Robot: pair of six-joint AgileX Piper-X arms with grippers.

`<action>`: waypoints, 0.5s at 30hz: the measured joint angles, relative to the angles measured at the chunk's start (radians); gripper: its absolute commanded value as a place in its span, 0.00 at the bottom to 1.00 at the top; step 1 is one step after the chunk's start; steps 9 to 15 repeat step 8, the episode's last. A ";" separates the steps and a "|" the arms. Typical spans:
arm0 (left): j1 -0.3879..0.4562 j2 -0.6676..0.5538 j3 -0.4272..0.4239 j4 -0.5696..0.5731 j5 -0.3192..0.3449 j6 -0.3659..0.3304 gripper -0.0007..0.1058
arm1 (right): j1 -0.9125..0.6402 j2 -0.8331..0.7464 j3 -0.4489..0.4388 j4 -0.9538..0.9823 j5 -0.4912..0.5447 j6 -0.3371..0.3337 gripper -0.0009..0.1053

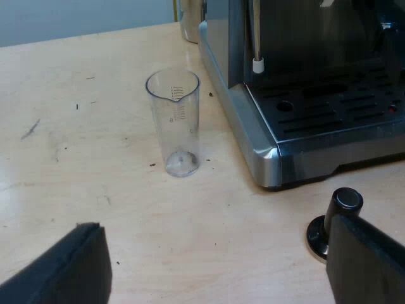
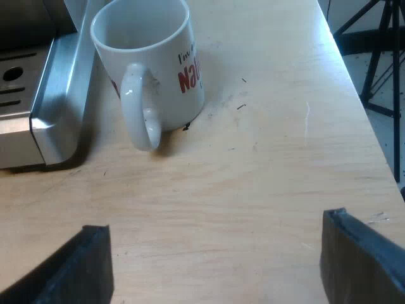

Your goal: Remove mug from coffee machine

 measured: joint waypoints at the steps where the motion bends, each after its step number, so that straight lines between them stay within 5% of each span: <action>1: 0.000 0.000 0.000 0.000 0.000 0.000 0.68 | 0.000 0.000 0.000 0.000 0.000 0.000 0.65; 15: 0.000 0.000 0.000 0.000 0.000 0.045 0.68 | 0.000 0.000 0.000 0.000 0.000 0.000 0.65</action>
